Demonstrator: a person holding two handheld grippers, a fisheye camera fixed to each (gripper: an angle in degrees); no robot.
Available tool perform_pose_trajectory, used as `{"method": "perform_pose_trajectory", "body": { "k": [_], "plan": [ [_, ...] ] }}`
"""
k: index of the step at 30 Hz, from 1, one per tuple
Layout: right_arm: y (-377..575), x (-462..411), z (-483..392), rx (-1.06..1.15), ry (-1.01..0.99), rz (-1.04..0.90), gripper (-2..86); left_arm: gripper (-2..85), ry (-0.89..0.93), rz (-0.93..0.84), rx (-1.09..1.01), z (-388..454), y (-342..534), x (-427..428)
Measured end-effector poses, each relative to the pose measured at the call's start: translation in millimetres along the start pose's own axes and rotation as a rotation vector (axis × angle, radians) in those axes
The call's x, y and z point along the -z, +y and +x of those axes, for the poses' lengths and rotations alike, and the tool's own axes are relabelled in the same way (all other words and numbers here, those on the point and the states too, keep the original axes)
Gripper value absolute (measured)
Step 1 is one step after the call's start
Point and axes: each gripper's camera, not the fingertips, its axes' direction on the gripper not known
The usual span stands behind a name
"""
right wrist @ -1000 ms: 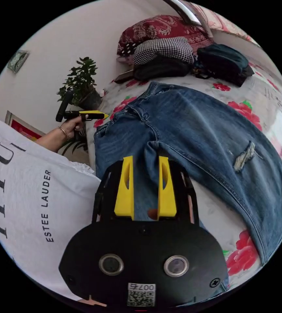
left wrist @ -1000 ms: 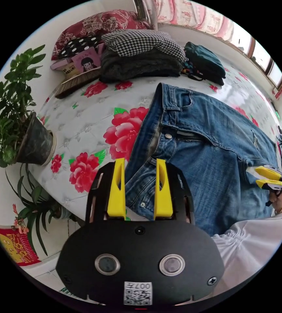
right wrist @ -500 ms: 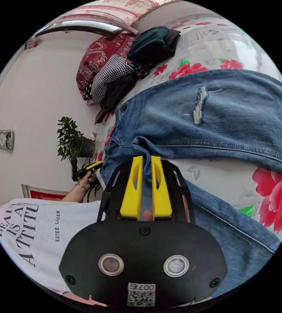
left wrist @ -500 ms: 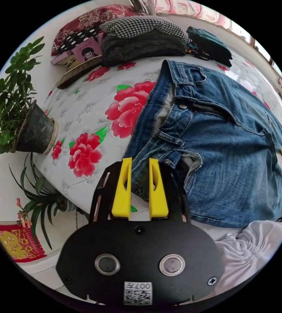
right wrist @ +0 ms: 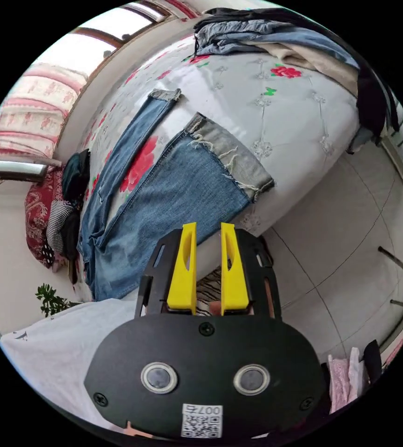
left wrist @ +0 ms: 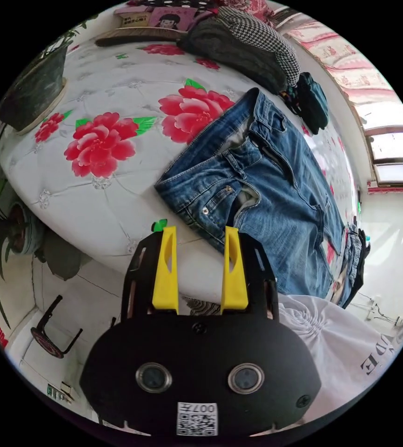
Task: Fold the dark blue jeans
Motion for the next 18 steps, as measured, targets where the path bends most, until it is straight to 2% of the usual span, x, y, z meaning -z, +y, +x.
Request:
{"method": "perform_pose_trajectory", "body": {
  "k": [3, 9, 11, 14, 16, 18],
  "plan": [
    [-15.8, 2.2, 26.6, -0.067, -0.129, -0.017, 5.5, 12.4, -0.037, -0.041, 0.039, -14.3, -11.8, -1.9],
    [-53.0, 25.3, 37.1, -0.050, -0.137, -0.027, 1.0, 4.1, 0.005, -0.006, 0.059, -34.7, -24.5, -4.1],
    [-68.1, 42.6, 26.1, 0.004, -0.153, -0.028, 0.4, 1.7, 0.143, 0.072, 0.062, -41.0, -23.5, 11.6],
    [-85.0, 114.4, -9.7, 0.132, -0.315, 0.105, 0.0, 0.5, 0.341, 0.232, -0.053, -33.1, -11.8, 62.7],
    [-85.0, 185.6, -51.6, 0.317, -0.379, 0.249, -0.1, 0.2, 0.346, 0.284, -0.128, -30.0, -6.9, 90.1],
    [-84.9, 217.2, -68.0, 0.406, -0.360, 0.298, -0.2, 0.0, 0.324, 0.279, -0.155, -37.5, -8.5, 99.0]
  ]
}}
